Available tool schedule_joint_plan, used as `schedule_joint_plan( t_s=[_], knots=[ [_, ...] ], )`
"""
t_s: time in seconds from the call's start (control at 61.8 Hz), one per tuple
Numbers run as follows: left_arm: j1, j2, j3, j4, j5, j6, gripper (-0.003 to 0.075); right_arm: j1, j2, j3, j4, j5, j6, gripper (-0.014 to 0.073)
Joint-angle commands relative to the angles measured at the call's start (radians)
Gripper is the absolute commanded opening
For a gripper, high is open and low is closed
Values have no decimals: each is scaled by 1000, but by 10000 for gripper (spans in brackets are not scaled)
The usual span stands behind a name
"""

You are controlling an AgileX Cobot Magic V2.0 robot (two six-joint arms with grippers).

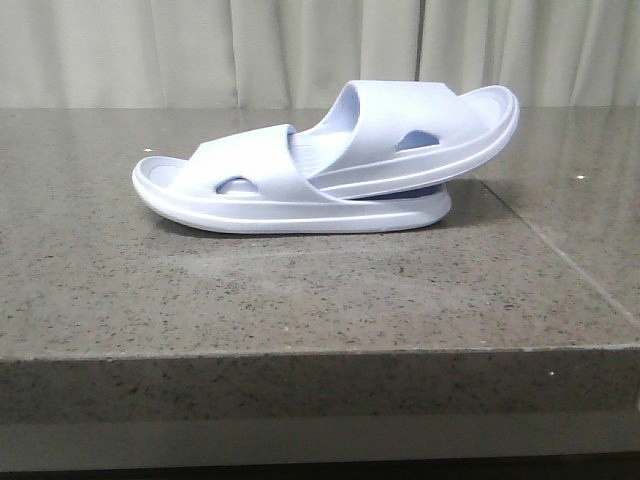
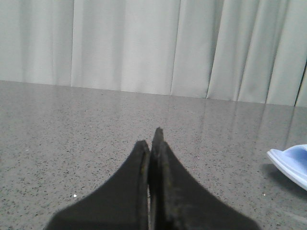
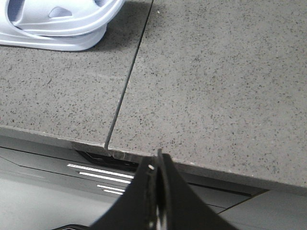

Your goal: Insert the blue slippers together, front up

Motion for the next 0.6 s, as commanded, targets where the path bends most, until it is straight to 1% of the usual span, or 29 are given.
schedule_joint_plan(
  t_s=[0.0,0.129,0.324,0.583],
  knots=[
    [1,-19,7,25,-89,0,-20,0,5,-21,-2,-60,2,-118],
    [-3,-19,7,43,-89,25,-20,0,5,-21,-2,-60,2,-118],
    [-56,-19,7,36,-89,68,-20,0,5,-21,-2,-60,2,-118],
    [-68,-17,5,34,-89,68,-20,0,5,-21,-2,-60,2,-118]
  ],
)
